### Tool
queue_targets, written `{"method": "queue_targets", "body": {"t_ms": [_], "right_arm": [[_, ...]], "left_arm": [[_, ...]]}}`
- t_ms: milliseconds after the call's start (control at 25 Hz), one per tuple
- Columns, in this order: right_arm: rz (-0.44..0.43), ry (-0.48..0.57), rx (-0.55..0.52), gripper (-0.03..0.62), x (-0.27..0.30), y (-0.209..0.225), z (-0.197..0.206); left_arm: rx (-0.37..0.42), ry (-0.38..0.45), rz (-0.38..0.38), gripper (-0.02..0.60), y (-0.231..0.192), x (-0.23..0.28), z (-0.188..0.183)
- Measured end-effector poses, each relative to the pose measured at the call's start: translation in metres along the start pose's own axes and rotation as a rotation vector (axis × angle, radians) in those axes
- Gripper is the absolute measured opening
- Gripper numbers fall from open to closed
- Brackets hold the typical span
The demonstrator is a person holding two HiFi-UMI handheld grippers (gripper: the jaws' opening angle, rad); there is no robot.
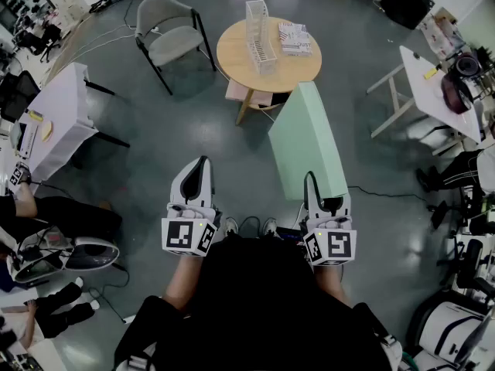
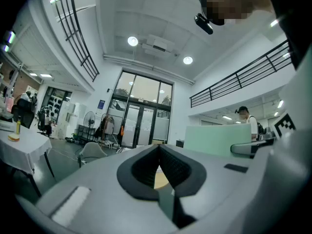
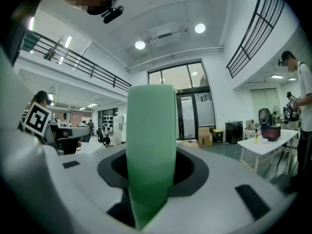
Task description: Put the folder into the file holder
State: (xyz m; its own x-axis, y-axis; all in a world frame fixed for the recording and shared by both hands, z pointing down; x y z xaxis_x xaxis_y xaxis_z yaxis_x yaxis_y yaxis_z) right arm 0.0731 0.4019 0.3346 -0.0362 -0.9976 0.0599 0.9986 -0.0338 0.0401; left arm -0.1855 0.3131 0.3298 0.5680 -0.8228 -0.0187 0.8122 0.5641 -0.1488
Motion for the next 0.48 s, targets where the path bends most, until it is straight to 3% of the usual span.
{"method": "queue_targets", "body": {"t_ms": [480], "right_arm": [[-0.003,-0.008,-0.007,0.147,0.0049,-0.003,0.0005]], "left_arm": [[0.002,-0.002,-0.004,0.005,-0.0016,0.0006,0.0038]]}}
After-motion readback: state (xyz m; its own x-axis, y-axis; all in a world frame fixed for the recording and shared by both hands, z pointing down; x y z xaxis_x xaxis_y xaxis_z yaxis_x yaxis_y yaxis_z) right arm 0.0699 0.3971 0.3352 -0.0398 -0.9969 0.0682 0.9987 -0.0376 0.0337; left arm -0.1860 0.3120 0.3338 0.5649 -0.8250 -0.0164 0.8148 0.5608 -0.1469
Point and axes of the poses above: the fingertips, and each gripper's own axes: x forward along the fingers, y to its right, z out of its underside, the point moved 4 cm from there along -x, backward along the fingers
